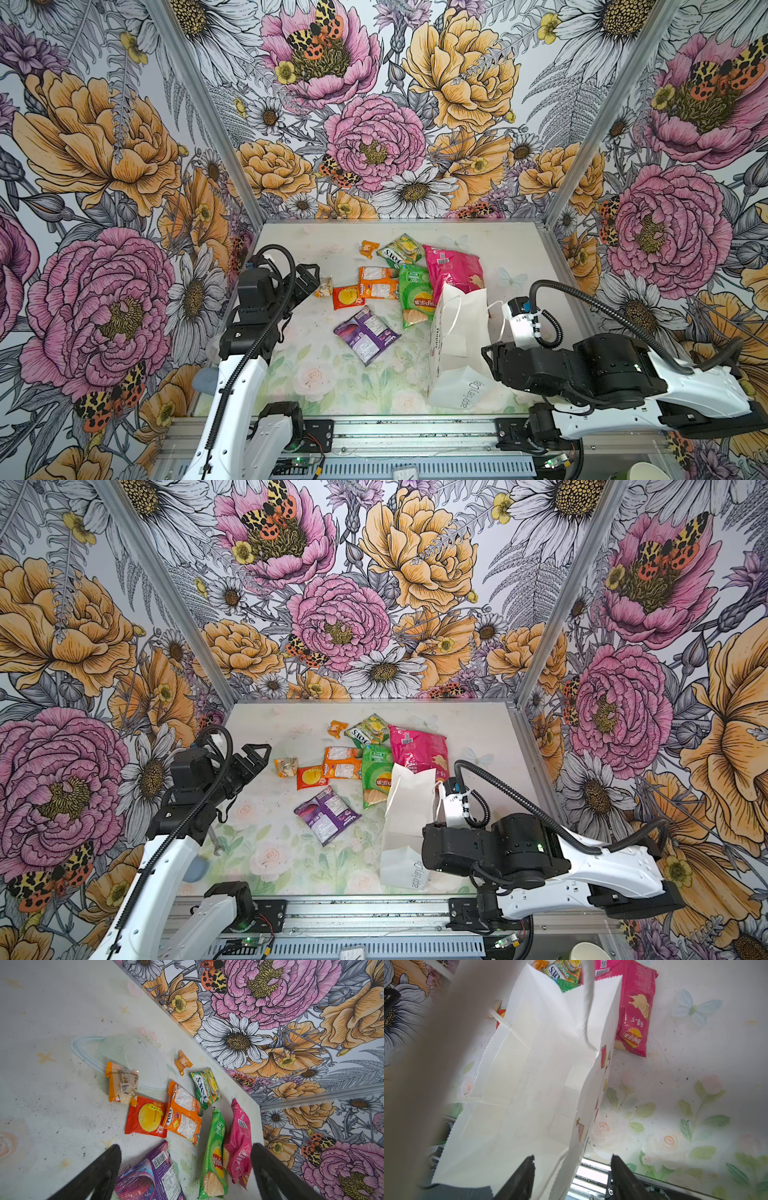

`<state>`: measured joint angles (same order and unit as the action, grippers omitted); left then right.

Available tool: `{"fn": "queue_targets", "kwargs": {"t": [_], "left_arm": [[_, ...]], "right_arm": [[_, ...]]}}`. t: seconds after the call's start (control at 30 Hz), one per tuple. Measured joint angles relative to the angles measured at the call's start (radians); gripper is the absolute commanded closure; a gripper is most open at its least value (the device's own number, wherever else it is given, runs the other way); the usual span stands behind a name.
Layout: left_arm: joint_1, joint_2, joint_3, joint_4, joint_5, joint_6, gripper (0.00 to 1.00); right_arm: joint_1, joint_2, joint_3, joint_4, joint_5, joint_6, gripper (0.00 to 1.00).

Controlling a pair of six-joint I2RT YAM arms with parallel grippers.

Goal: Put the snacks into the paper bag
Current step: 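Grasp the paper bag's rim with the right gripper and drag it farther from the robot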

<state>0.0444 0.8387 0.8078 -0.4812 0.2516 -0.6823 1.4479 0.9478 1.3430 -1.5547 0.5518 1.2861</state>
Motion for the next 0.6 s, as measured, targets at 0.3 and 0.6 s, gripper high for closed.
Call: {"fn": "queue_targets", "kwargs": {"t": [0.3,0.6], "left_arm": [[0.006,0.006,-0.004,0.007,0.006,-0.003,0.01],[0.010,0.014,-0.016,0.014,0.016,-0.003,0.01]], "right_arm": [[-0.147,0.098,0.000,-0.002,-0.081,-0.090,0.70],[-0.217,0.120,0.018,-0.028,-0.109,-0.143,0.88]]}}
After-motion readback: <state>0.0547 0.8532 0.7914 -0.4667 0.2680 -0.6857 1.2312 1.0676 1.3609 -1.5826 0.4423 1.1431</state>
